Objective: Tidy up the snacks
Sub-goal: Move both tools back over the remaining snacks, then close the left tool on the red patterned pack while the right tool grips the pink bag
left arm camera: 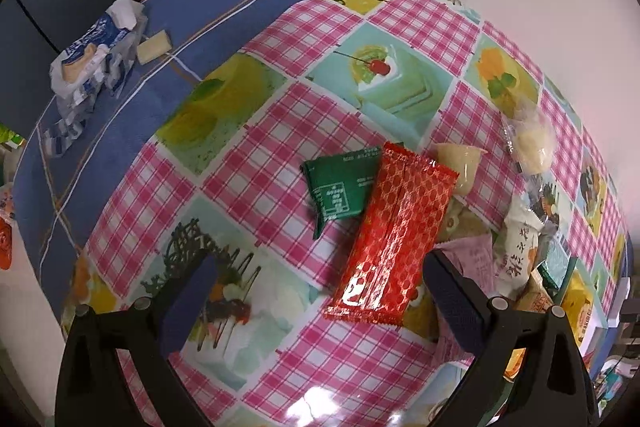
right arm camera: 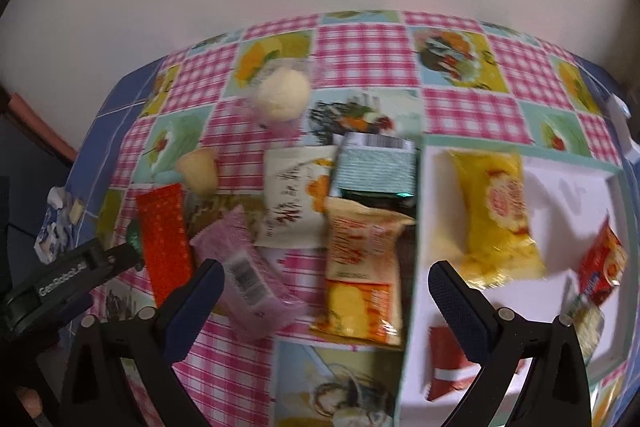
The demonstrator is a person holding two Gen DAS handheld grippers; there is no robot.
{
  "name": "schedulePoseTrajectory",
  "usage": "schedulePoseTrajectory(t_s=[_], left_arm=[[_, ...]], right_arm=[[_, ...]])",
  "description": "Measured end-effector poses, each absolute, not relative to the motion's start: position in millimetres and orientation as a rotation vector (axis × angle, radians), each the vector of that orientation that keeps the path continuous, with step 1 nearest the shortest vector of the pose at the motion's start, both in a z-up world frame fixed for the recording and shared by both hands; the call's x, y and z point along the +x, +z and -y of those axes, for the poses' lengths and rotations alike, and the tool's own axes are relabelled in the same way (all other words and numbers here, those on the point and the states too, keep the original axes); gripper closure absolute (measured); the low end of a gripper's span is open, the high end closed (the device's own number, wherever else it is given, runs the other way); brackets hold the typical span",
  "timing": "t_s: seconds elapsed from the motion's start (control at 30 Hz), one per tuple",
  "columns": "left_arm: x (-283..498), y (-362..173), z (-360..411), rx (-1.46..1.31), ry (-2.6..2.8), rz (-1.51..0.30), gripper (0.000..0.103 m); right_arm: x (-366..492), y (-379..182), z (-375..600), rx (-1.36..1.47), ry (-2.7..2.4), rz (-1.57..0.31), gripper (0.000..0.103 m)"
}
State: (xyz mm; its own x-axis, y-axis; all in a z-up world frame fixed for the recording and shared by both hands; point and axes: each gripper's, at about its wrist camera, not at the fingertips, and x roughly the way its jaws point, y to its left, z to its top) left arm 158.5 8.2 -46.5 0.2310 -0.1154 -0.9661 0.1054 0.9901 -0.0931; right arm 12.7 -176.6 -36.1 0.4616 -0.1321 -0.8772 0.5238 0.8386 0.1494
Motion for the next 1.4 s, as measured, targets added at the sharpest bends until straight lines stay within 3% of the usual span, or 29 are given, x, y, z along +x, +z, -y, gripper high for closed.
schedulePoseTrajectory(t_s=[0.37,0.63,0.93,1.13,1.27,1.4], left_arm=[[169.9,-60.8,2.0,0.011,-0.172,-1.333,0.002],[176.0,-71.3,22.3,0.033,-0.223,-1.333,0.002],[180.3,-90.3,50.5,0.049,-0.259,-1.341,0.003],[179.9,-101.7,53.2,-0.005,-0.267,-1.365,0.021],[178.8,-102.4,53.9,0.010,-0.245,-1.363,0.046],[180.2,-102.7,46.9,-0.014,-0.237,-1.373,0.052]], right_arm=[[44.5,-64.2,142.4,0.338,-0.312,-1.090,0.000],[51.3,-79.1,133.4,0.313,-0.268,-1.121,0.015],[52.3,-89.1,135.1,0.327,-0.268,-1.142,0.023],[52.9,-93.4,135.2,0.334,-0.270,-1.147,0.029],[51.7,-92.7,134.3,0.338,-0.270,-1.139,0.033],[49.1,-91.7,136.0,0.353,-0.270,-1.130,0.036]])
